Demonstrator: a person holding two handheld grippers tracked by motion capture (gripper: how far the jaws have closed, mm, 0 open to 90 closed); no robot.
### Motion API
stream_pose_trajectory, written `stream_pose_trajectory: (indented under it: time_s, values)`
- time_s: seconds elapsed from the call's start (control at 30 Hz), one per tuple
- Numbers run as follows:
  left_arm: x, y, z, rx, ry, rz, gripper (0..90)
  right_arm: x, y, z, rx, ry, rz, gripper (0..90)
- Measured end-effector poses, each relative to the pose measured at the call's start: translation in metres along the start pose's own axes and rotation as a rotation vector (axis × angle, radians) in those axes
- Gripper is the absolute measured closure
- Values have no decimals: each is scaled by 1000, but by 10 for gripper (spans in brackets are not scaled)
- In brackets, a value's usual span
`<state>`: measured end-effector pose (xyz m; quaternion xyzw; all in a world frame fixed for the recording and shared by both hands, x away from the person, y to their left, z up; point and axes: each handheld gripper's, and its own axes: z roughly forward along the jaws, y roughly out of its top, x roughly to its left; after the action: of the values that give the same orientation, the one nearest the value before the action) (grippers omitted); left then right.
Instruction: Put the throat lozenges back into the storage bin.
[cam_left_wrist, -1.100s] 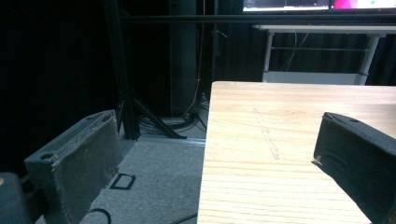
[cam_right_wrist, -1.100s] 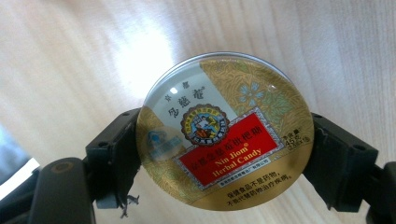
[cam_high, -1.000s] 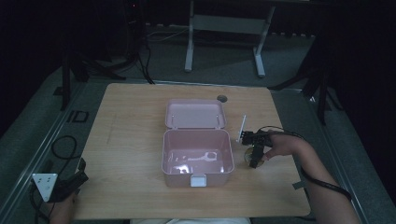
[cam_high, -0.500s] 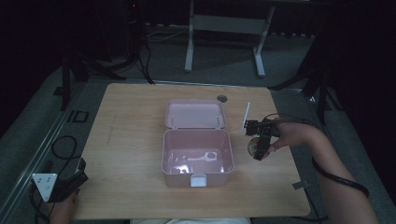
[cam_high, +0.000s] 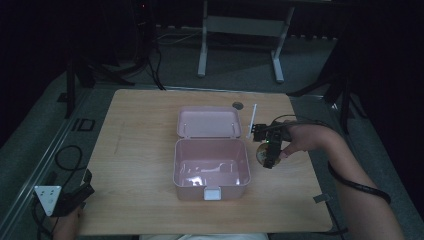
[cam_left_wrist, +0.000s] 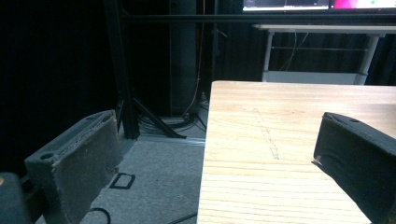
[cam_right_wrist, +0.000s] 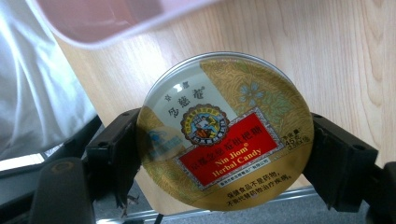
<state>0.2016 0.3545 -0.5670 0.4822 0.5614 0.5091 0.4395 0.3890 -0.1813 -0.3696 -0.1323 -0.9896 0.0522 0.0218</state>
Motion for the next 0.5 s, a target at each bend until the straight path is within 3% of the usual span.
stream_pose_trajectory:
  time_s: [0.17,0.5]
  values:
    - [0,0,0,0,-1,1,10,6,13,-4,-4,3,-23,201]
    - [0,0,0,-1,-3,-4,10,24,56,-10,-12,17,-121,202]
